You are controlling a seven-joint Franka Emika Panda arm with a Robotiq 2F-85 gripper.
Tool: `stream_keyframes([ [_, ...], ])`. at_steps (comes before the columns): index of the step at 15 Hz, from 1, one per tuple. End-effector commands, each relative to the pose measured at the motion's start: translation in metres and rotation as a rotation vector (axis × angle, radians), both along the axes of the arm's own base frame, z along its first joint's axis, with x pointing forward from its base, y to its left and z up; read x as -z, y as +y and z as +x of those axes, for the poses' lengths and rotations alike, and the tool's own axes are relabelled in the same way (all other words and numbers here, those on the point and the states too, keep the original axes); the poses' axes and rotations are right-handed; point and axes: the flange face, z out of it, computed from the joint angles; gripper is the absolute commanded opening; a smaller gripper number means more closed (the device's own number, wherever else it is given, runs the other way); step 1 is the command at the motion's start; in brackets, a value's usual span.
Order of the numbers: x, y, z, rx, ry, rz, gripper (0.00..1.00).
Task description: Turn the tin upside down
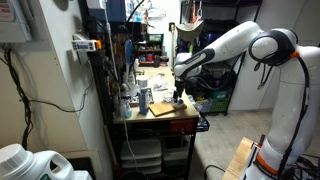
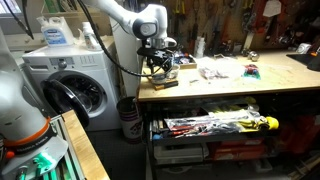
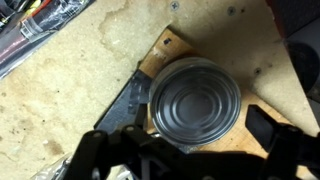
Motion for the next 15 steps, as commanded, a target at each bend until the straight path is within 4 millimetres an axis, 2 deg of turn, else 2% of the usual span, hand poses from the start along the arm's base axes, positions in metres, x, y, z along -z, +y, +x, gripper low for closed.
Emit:
stream_keyframes([
  [1, 0.006, -0.003, -0.01, 0.035, -0.002, 0.031, 1.0],
  [15, 0.018, -0.009, -0.008, 0.01, 0.03, 0.024, 1.0],
])
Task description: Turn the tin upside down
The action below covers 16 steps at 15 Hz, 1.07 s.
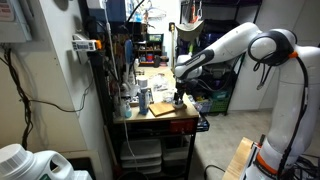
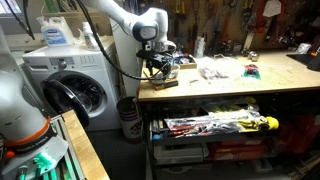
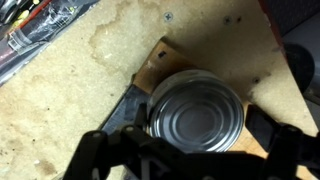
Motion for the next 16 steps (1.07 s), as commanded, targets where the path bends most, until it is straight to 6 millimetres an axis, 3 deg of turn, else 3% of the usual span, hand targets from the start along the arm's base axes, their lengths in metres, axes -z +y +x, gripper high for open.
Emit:
stream_keyframes([
  [1, 0.006, -0.005, -0.002, -0.012, 0.009, -0.001, 1.0],
  [5, 0.008, -0.006, -0.001, -0.014, 0.011, -0.003, 0.97],
  [6, 0.007, -0.006, -0.001, -0.014, 0.012, -0.003, 0.84],
  [8, 0.006, -0.006, -0.001, -0.016, 0.014, -0.003, 0.7],
  [11, 0.001, -0.002, -0.004, -0.02, 0.019, -0.002, 0.69],
  [16, -0.03, 0.011, -0.018, -0.033, 0.047, 0.029, 0.69],
])
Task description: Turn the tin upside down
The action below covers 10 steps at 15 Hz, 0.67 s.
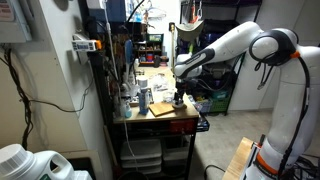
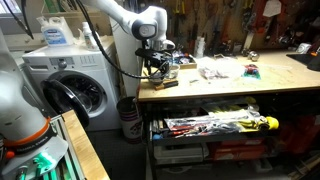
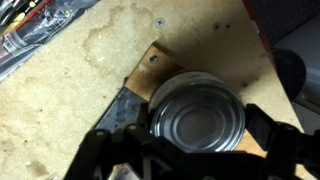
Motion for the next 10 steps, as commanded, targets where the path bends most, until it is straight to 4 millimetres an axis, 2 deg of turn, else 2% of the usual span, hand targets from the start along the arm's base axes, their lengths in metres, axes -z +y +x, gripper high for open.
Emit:
stream_keyframes([
  [1, -0.033, 0.006, -0.018, -0.015, 0.032, 0.024, 0.69],
  [6, -0.095, 0.003, -0.029, -0.009, -0.004, -0.008, 0.69],
  [7, -0.104, -0.001, -0.023, -0.009, -0.038, -0.002, 0.69],
  [10, -0.109, -0.014, -0.001, 0.0, -0.079, -0.016, 0.69],
])
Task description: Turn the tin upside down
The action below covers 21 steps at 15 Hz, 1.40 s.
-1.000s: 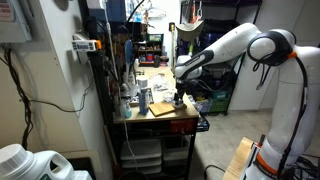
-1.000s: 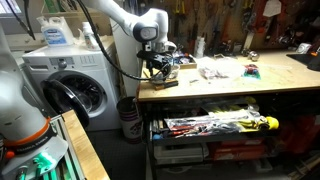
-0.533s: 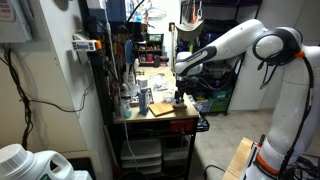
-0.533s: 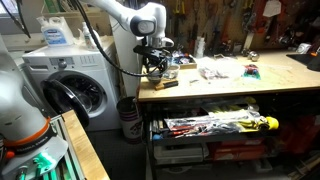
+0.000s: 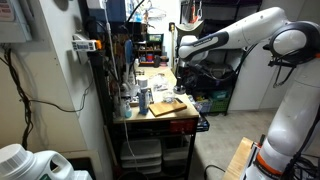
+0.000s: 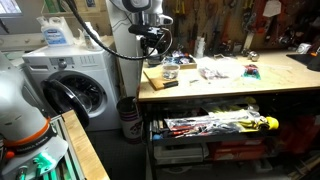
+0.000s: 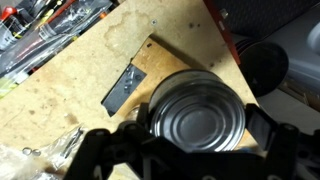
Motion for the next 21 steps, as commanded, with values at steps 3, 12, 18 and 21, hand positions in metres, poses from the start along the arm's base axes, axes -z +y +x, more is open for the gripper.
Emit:
stream_keyframes([
  [3, 0.004, -0.028, 0.036, 0.025, -0.034, 0.01, 0.69],
  [12, 0.042, -0.03, 0.101, -0.051, -0.039, 0.031, 0.69],
  [18, 0.055, -0.017, 0.122, -0.077, -0.022, 0.04, 0.69],
  [21, 0.055, -0.016, 0.125, -0.077, -0.013, 0.042, 0.69],
])
